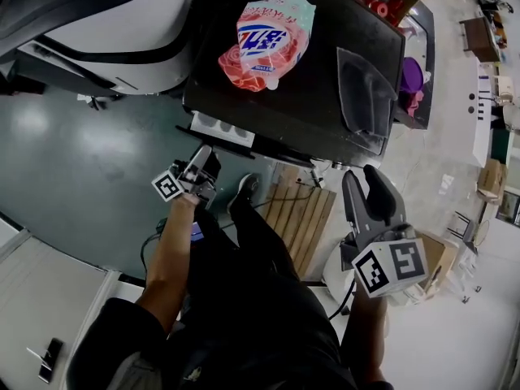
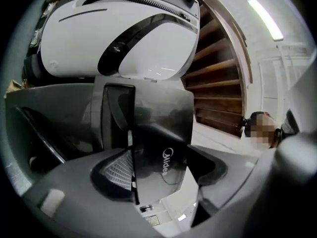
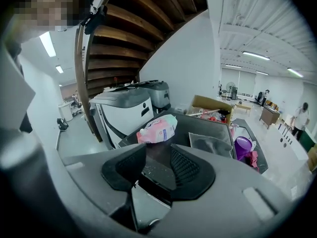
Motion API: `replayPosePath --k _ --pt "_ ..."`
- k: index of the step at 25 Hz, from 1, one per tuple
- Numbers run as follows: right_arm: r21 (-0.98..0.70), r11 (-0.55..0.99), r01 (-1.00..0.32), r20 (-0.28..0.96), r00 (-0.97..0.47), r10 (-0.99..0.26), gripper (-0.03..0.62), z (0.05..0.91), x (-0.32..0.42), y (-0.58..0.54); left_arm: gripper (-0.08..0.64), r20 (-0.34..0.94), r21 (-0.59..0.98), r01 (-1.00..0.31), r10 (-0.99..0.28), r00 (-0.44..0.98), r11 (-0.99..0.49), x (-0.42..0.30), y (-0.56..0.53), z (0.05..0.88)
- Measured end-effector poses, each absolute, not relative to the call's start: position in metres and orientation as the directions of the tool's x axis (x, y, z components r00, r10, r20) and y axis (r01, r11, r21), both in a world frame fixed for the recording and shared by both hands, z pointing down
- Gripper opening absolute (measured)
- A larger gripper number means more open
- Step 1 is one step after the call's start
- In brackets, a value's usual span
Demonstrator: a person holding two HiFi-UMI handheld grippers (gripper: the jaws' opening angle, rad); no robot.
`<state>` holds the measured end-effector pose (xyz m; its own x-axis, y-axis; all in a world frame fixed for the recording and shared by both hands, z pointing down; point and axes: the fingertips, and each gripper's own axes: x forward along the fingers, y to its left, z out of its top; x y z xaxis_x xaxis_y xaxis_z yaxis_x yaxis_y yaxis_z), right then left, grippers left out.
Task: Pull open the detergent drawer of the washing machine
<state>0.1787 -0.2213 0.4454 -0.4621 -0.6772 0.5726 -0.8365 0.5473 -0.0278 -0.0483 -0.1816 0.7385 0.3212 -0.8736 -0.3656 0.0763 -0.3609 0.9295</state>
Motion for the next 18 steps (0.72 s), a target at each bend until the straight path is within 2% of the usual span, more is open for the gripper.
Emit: replayPosePath --k 18 --pt "-0.133 0.567 -0.813 0.558 -0.535 -0.634 0.152 0.469 0.13 -0.215 0.365 -0.337 0.941 0.13 -0.89 0.309 -0.311 -0.052 -0.119 0.731"
